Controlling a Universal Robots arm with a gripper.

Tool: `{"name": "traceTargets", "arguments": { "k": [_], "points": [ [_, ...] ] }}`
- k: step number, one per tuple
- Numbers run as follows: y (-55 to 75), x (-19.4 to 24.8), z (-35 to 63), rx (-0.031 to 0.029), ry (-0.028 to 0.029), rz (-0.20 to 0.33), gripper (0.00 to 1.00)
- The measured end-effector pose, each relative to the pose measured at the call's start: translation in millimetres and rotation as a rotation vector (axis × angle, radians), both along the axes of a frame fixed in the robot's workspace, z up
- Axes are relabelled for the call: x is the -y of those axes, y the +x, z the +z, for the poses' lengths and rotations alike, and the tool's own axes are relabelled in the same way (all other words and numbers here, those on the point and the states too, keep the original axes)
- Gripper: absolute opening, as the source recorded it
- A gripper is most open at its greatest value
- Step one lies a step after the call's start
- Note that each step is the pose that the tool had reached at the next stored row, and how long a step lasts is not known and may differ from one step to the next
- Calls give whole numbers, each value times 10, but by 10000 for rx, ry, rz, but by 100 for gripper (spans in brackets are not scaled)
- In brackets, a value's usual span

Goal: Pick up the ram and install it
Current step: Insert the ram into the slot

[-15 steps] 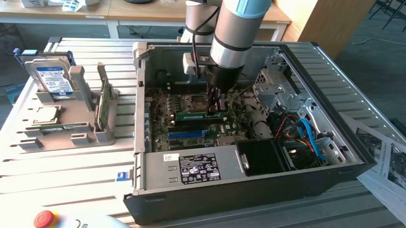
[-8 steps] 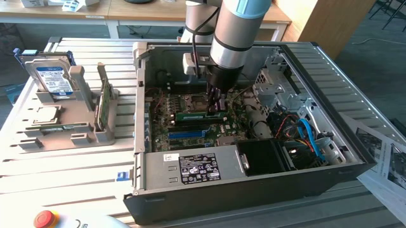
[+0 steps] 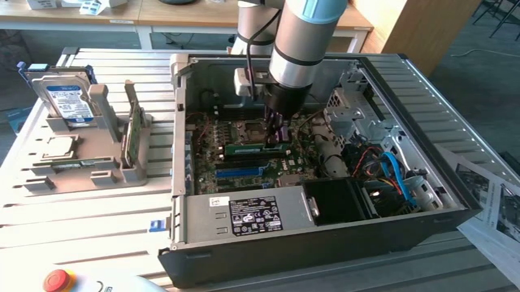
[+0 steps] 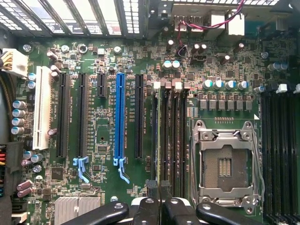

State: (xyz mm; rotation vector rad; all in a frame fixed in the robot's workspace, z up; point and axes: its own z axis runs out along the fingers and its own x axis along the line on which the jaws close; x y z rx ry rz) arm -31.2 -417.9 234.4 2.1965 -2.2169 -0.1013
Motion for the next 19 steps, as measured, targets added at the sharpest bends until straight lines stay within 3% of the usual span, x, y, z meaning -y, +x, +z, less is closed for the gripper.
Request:
{"name": "traceTargets", "arguments": {
  "k": [7,19],
  "points": [
    [-3,-2,-1,11,-5,4,12],
    [-4,-2,0,95,-5,3,12]
  ]
}}
